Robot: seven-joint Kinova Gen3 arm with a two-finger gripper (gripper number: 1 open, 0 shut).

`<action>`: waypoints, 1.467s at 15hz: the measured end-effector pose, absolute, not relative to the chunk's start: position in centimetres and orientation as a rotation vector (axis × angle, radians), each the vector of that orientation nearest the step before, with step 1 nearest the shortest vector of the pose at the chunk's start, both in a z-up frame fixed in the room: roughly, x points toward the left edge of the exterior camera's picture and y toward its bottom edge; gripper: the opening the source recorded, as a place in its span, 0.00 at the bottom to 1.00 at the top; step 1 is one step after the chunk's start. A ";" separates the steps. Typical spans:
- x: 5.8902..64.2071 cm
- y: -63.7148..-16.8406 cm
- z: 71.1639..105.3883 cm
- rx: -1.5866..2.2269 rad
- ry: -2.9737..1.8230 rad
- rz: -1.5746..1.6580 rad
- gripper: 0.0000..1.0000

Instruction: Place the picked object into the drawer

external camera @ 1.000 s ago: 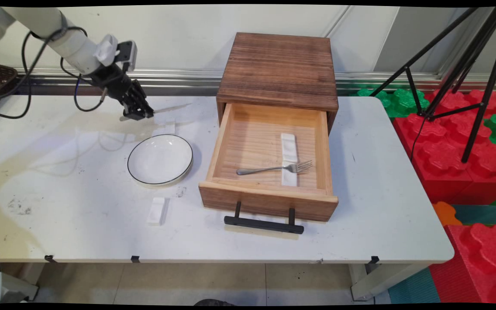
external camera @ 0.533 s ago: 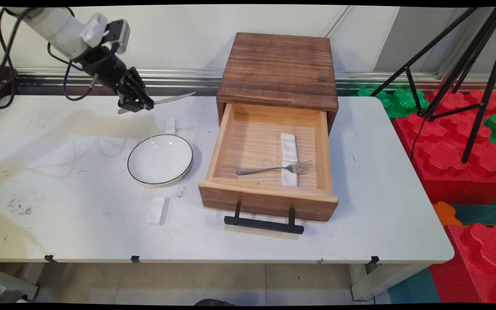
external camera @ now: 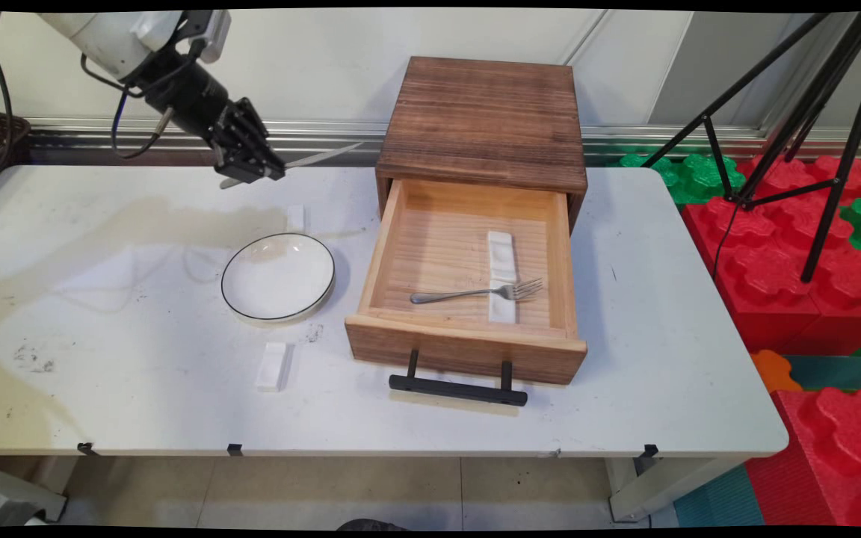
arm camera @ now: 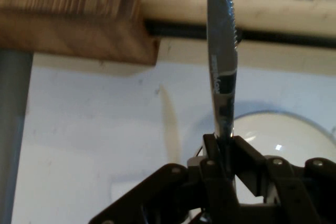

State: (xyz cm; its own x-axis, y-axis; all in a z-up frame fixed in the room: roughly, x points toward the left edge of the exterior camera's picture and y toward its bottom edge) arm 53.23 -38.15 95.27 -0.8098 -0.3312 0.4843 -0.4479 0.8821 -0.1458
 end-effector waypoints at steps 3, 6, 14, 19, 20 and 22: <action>51.3 -37.7 96.5 0.541 -2.571 0.340 0.00; 49.5 -37.5 97.2 0.520 -2.553 0.332 0.00; 44.1 -38.2 97.4 0.479 -2.515 0.329 0.00; 39.8 -39.8 95.7 0.473 -2.501 0.331 0.00; 38.9 -40.2 95.3 0.474 -2.498 0.332 0.00; 37.5 -40.9 94.6 0.477 -2.492 0.334 0.00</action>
